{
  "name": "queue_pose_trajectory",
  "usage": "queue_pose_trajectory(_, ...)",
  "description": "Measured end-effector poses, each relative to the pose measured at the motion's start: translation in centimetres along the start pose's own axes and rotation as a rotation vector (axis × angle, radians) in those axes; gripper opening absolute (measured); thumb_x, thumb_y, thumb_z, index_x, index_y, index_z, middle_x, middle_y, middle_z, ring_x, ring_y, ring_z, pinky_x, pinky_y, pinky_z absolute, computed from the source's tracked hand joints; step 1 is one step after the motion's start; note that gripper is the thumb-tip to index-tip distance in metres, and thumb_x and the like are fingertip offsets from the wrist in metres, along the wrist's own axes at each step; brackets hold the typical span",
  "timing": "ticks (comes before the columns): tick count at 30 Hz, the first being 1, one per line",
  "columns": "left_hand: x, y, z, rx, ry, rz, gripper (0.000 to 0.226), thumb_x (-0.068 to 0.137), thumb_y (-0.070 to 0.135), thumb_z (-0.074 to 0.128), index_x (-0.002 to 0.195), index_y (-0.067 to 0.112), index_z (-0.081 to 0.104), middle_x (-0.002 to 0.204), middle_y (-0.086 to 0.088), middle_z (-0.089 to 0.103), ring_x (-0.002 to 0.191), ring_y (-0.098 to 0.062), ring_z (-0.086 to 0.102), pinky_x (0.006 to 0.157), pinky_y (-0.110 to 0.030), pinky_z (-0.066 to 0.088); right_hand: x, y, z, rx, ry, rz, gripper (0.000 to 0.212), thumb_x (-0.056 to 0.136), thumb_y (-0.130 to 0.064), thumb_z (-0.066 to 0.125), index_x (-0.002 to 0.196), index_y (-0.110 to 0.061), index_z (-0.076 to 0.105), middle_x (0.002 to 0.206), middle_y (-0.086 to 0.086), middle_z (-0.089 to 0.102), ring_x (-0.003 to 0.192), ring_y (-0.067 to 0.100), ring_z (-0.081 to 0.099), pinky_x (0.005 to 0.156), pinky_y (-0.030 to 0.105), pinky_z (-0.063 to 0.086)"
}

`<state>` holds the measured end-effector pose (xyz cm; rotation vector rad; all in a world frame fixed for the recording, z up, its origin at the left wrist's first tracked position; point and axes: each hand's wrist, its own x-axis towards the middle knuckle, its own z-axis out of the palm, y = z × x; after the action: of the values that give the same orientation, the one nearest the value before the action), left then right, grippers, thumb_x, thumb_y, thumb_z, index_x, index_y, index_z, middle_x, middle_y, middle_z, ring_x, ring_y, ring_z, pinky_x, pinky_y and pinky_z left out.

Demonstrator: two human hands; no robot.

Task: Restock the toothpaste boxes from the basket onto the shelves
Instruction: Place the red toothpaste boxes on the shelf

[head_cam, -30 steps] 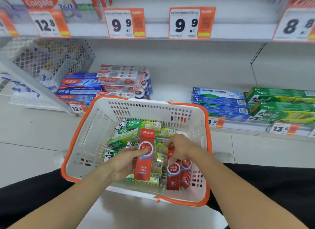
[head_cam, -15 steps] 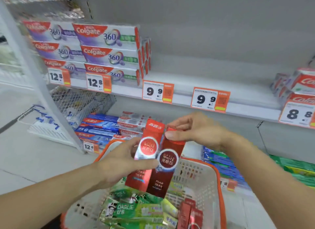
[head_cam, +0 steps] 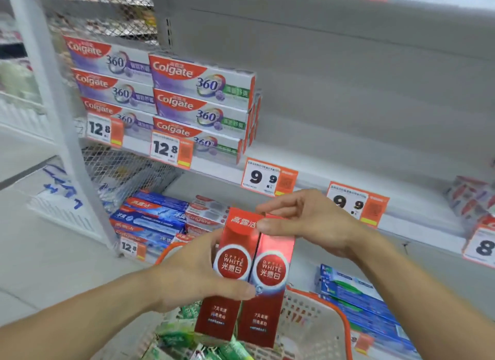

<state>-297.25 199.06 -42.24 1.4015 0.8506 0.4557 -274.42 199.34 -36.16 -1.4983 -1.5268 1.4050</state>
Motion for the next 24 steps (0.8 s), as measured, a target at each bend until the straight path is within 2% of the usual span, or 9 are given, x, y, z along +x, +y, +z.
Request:
queue_pose_trajectory(4,1.0,2.2,-1.1,0.077,0.019,0.131,0.070,0.072,-0.006,0.084,0.130,0.017,0.053,0.120,-0.005,0.072,0.111,-0.025,0.069,0.094,-0.043,0.056,0.4,-2.7,-0.8,-0.016,0.062,-0.097,0.048,0.060,-0.022,0.085,0.104,-0.006,0.074,0.094,0.013,0.078,0.089,0.029,0.076,0.083,0.040,0.061)
queue_pose_trajectory(8,3.2,5.4,-1.9,0.195,0.161,0.273,0.080,0.069,0.008,0.090,0.136,0.025,0.048,0.121,0.006,0.071,0.110,-0.012,0.068,0.094,-0.035,0.057,0.3,-6.5,-2.4,-0.019,0.211,-0.217,0.045,0.056,-0.015,0.087,0.098,-0.005,0.075,0.088,0.011,0.078,0.084,0.027,0.076,0.072,0.032,0.062)
queue_pose_trajectory(11,4.3,6.8,-3.2,0.443,0.332,0.375,0.086,0.071,0.039,0.088,0.141,0.038,0.039,0.134,0.023,0.055,0.124,0.004,0.052,0.106,-0.029,0.045,0.1,-9.0,-4.0,-0.077,0.419,-0.387,0.040,0.058,-0.013,0.091,0.095,-0.008,0.077,0.085,0.004,0.079,0.080,0.018,0.076,0.069,0.026,0.061)
queue_pose_trajectory(14,4.5,7.7,-4.8,0.685,0.573,0.459,0.082,0.081,0.038,0.079,0.148,0.033,0.033,0.140,0.019,0.042,0.126,0.006,0.039,0.105,-0.019,0.030,0.2,-10.3,-5.6,-0.116,0.612,-0.534,0.040,0.061,-0.015,0.093,0.098,-0.011,0.077,0.083,-0.002,0.078,0.077,0.008,0.074,0.068,0.020,0.059)
queue_pose_trajectory(16,4.9,8.2,-5.9,0.794,0.684,0.509,0.077,0.084,0.033,0.075,0.149,0.028,0.033,0.145,0.009,0.038,0.127,0.001,0.034,0.107,-0.021,0.027,0.7,-10.6,-6.4,-0.177,0.731,-0.591,0.042,0.061,-0.021,0.094,0.100,-0.015,0.077,0.087,-0.006,0.077,0.079,0.005,0.074,0.070,0.021,0.059)
queue_pose_trajectory(18,5.8,8.6,-6.7,0.896,0.753,0.518,0.079,0.084,0.033,0.075,0.150,0.025,0.033,0.151,0.002,0.030,0.137,-0.010,0.029,0.115,-0.033,0.028,1.8,-10.4,-6.7,-0.254,0.795,-0.613,0.044,0.061,-0.026,0.095,0.101,-0.019,0.077,0.089,-0.009,0.075,0.079,0.001,0.072,0.072,0.020,0.058)
queue_pose_trajectory(20,6.8,8.4,-7.2,1.012,0.781,0.498,0.085,0.083,0.034,0.075,0.154,0.026,0.028,0.161,-0.002,0.016,0.149,-0.023,0.016,0.120,-0.047,0.023,3.2,-9.9,-6.7,-0.334,0.796,-0.594,0.047,0.061,-0.027,0.095,0.104,-0.019,0.077,0.090,-0.009,0.074,0.080,-0.001,0.071,0.076,0.020,0.058)
queue_pose_trajectory(21,7.2,8.2,-7.2,1.064,0.780,0.489,0.088,0.084,0.035,0.074,0.156,0.027,0.025,0.164,-0.003,0.007,0.152,-0.025,0.008,0.122,-0.050,0.019,3.9,-9.5,-6.6,-0.360,0.775,-0.573,0.048,0.061,-0.026,0.095,0.105,-0.019,0.077,0.091,-0.009,0.075,0.081,-0.001,0.071,0.078,0.021,0.059)
queue_pose_trajectory(24,8.2,7.6,-6.9,1.147,0.741,0.476,0.090,0.088,0.036,0.069,0.159,0.031,0.013,0.167,-0.002,-0.012,0.154,-0.022,-0.011,0.124,-0.047,0.005,5.4,-8.6,-6.9,-0.337,0.699,-0.516,0.049,0.063,-0.024,0.094,0.107,-0.018,0.076,0.096,-0.007,0.075,0.082,0.001,0.072,0.077,0.020,0.059)
